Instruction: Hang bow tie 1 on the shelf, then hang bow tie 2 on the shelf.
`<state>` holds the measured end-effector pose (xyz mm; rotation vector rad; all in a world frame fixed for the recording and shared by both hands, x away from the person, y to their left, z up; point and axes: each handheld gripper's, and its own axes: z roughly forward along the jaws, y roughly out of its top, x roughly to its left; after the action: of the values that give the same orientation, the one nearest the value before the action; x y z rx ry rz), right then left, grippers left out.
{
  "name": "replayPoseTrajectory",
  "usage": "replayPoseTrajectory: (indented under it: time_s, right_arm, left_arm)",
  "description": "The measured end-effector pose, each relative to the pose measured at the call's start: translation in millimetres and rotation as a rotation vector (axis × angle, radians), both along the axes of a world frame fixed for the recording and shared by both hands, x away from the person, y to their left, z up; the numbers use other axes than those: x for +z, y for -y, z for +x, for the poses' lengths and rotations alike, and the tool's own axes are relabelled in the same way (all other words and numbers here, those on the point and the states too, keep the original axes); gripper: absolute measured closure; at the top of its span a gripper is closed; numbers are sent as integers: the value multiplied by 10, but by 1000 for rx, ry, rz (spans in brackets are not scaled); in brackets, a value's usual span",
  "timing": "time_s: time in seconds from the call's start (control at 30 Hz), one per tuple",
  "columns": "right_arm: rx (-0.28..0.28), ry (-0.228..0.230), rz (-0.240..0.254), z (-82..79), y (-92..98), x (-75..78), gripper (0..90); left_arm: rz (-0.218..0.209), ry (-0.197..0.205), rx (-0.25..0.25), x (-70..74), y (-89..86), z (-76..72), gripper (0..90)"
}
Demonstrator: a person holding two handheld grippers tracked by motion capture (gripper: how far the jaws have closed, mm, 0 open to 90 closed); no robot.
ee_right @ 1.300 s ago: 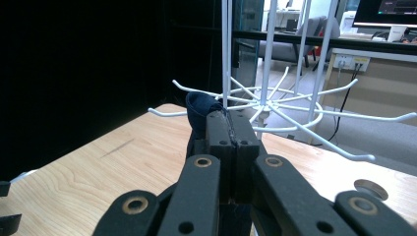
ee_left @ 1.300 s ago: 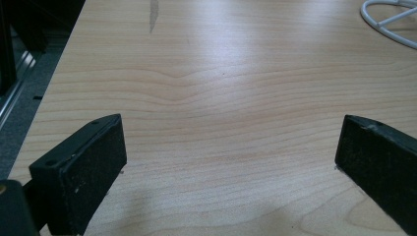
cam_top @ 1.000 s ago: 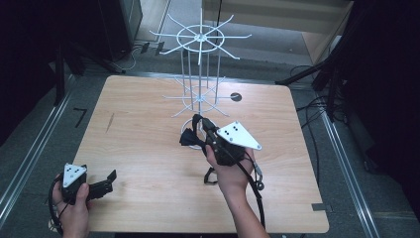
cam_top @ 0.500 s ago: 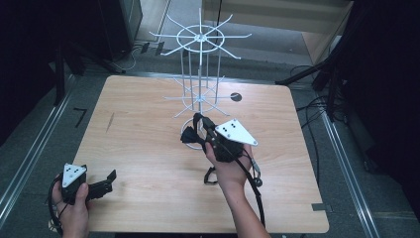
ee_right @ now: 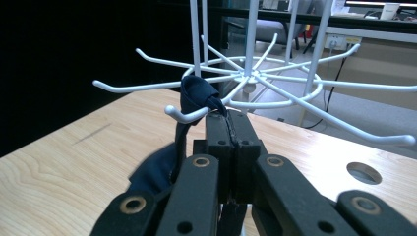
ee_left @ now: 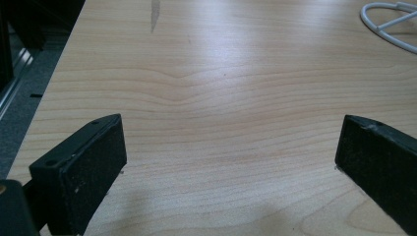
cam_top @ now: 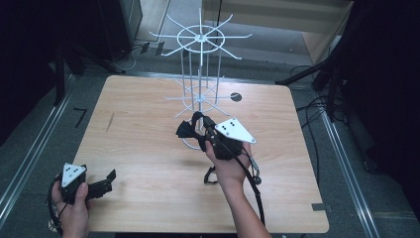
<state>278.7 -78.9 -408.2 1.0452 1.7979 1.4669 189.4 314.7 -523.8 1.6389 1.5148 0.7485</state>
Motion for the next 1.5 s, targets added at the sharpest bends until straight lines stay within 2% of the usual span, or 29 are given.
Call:
replayPoseTrajectory:
  time_s: [0.2, 0.23, 0.27, 0.33, 0.4, 0.7, 0.77, 0.87, 1.1, 1.23, 1.5]
  right_arm:
    - [-14, -11, -4, 22, 12, -66, 865]
    - [-15, -10, -1, 21, 19, -78, 841]
    - [-20, -10, 11, 16, 38, -99, 767]
    - [-22, -12, 16, 14, 45, -106, 738]
    - [-19, -12, 21, 17, 86, -120, 615]
    - [28, -29, 28, -30, 214, -155, 461]
    - [12, -34, 20, -53, 248, -172, 412]
    - [-8, -55, 7, -88, 324, -234, 392]
    - [-21, -71, 2, -138, 481, -340, 387]
    - [-52, -81, -9, -179, 625, -422, 387]
    - [-76, -110, -7, -226, 811, -548, 387]
  left_arm:
    - [-3, 0, 1, 0, -1, 1, 0]
    - [-5, 1, 1, -1, -3, 2, 0]
    - [-6, 2, 0, -2, -4, 2, 0]
    - [-6, 3, 1, -2, -4, 1, 0]
    - [-7, 1, 3, -1, -3, 0, 0]
    - [-2, 4, 4, 0, 0, -1, 0]
    - [-2, 3, 4, 0, 1, -1, 0]
    - [-2, 3, 3, 0, -1, -4, 0]
    - [-1, -1, 1, 1, 2, -3, 0]
    - [-3, 5, 1, 0, 5, -4, 0]
    - [-3, 6, 3, 2, 7, -8, 0]
